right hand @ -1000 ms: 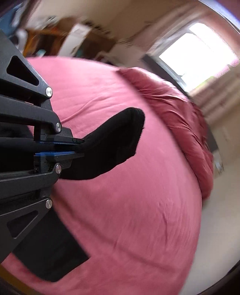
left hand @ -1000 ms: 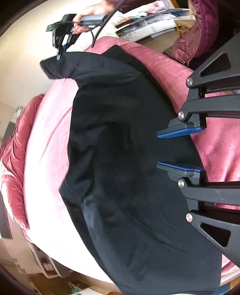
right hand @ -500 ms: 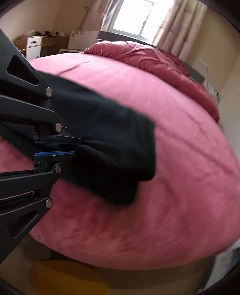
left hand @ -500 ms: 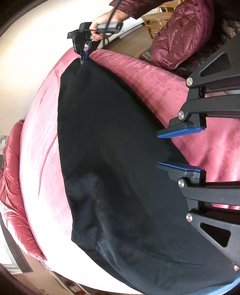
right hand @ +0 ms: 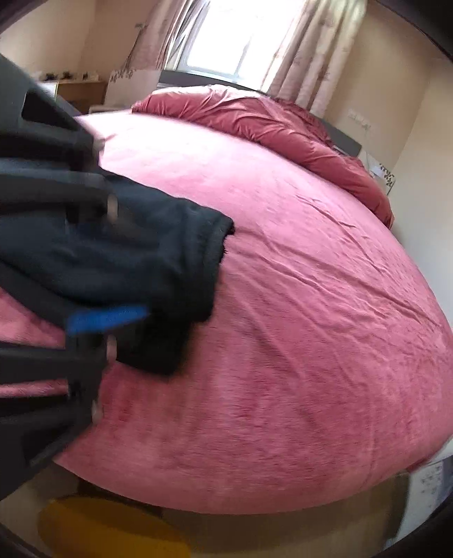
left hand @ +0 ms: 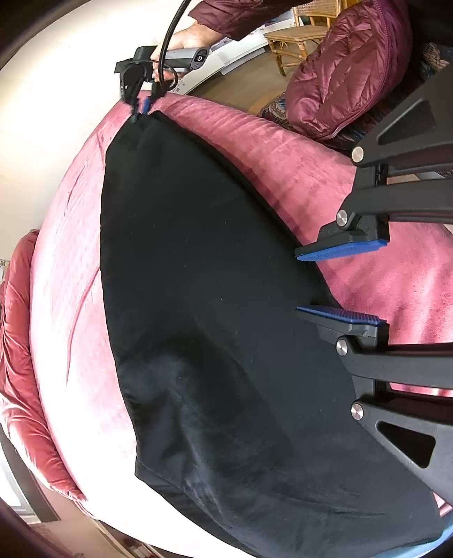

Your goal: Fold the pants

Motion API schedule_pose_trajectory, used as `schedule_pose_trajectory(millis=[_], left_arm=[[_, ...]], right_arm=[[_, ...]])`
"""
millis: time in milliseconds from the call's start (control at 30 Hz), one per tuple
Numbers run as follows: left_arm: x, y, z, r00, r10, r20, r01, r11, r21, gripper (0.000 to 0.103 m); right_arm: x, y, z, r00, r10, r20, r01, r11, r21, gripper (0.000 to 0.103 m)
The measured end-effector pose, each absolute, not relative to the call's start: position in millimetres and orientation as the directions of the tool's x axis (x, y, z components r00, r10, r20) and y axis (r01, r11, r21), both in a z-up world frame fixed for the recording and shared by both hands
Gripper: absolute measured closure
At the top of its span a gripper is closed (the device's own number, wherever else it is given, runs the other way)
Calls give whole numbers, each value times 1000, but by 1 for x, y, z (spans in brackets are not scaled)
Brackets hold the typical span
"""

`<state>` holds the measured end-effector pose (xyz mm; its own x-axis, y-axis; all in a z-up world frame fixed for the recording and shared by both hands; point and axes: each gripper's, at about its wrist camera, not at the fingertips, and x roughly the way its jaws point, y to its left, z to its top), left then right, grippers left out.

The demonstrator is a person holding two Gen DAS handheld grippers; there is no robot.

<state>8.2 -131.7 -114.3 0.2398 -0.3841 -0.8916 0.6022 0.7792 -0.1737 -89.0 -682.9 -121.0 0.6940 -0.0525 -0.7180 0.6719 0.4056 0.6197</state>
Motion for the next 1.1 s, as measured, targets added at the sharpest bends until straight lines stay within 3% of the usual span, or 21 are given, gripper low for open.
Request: schedule_pose_trajectory(millis=[200, 500, 600, 700, 867, 933, 1100], left_arm=[[14, -113, -108, 262, -405, -876, 558, 804, -205, 77], [25, -77, -110, 281, -402, -871, 459, 854, -246, 77], [25, -62, -108, 303, -391, -869, 429, 870, -242, 74], [23, -48, -106, 323, -364, -874, 409, 886, -218, 70], [17, -28, -111, 338, -333, -880, 406, 896, -183, 68], [14, -24, -114, 332, -335, -882, 410, 893, -185, 67], [9, -21, -120, 324, -345, -881, 425, 885, -191, 65]], right_arm=[[-99, -676, -84, 716, -96, -692, 640, 486, 594, 96], [-111, -689, -125, 606, -76, -792, 733, 440, 519, 96], [-113, -688, -121, 611, -69, -789, 730, 435, 527, 92], [-114, -680, -109, 621, -70, -781, 715, 458, 528, 79], [-123, -630, -94, 668, 85, -739, 587, 549, 594, 73], [-118, -597, -96, 667, 205, -716, 513, 571, 641, 64], [-102, -520, -121, 613, 405, -679, 415, 566, 712, 61]])
